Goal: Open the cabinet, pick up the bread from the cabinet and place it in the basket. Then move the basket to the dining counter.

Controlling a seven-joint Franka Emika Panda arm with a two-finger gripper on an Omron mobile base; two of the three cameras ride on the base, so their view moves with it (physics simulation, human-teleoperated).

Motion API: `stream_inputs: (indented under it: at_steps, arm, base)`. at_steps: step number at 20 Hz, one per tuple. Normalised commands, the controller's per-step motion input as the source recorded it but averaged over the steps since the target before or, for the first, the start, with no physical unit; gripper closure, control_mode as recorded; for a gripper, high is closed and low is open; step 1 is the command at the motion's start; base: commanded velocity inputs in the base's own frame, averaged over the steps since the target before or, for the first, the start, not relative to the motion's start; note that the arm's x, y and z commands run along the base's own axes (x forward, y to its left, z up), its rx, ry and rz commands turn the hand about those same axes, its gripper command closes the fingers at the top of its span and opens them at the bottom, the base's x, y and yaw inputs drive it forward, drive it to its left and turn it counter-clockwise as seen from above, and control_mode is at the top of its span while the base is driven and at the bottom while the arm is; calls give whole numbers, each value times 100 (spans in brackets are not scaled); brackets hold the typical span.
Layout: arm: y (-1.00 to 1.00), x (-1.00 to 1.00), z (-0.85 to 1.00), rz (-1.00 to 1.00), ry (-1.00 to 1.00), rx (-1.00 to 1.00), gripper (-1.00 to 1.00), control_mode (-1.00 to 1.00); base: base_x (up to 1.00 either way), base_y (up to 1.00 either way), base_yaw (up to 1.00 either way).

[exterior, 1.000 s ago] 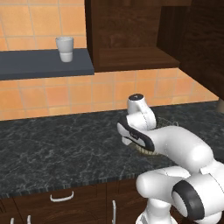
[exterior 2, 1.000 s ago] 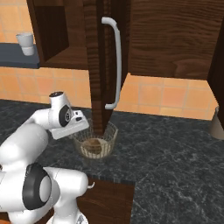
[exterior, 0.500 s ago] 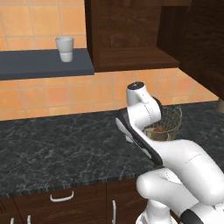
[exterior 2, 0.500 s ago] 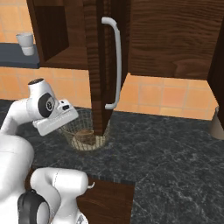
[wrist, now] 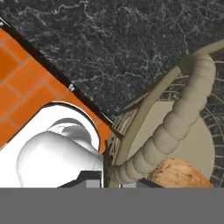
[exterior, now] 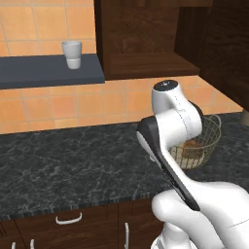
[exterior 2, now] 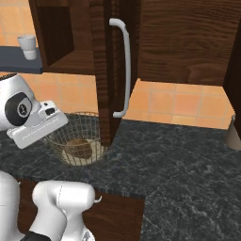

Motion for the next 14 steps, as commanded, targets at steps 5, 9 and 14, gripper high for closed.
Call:
stream_inputs:
  at_steps: [5, 9, 14]
  arm:
    - [0, -17, 22, 0, 0, 0, 100, -100]
    - [0, 0, 0, 0, 0, 0, 100, -100]
    - [34, -11, -2, 1, 0, 0, 100, 100]
  base:
    - [0, 0, 0]
    - [0, 0, 0]
    - [-10, 19, 2]
